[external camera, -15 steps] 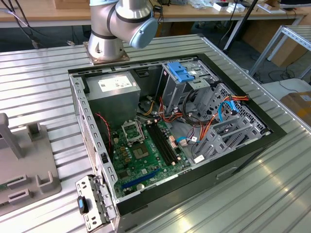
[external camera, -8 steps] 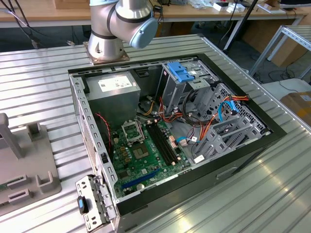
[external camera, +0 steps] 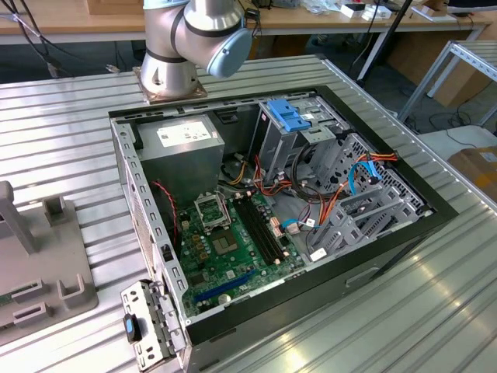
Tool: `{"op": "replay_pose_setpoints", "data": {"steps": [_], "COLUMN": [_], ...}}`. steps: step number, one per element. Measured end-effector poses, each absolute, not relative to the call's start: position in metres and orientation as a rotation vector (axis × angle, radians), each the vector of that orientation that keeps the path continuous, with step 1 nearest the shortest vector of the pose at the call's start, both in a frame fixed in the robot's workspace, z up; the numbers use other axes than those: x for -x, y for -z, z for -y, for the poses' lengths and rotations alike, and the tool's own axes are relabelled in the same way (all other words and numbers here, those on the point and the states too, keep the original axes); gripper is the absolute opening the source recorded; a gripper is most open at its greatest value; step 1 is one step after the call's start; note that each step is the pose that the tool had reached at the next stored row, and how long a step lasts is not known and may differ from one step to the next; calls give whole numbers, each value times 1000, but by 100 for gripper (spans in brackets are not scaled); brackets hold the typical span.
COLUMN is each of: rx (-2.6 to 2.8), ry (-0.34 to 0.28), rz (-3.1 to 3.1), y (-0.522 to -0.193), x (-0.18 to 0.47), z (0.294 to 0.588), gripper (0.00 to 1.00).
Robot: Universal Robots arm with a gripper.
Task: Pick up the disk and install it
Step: 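Pick up the disk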
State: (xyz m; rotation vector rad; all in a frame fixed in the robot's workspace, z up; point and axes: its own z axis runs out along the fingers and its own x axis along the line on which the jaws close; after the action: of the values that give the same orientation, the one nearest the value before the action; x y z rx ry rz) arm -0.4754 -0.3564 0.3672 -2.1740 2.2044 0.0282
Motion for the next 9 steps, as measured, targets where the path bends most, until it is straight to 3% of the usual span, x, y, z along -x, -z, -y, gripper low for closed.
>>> {"op": "replay_pose_setpoints", "data": {"steps": [9], "rx": [2165], "ry": [-38], "rz": [-2222], "y": [-364], "x": [464], "z": [356], "gripper": [11]}}
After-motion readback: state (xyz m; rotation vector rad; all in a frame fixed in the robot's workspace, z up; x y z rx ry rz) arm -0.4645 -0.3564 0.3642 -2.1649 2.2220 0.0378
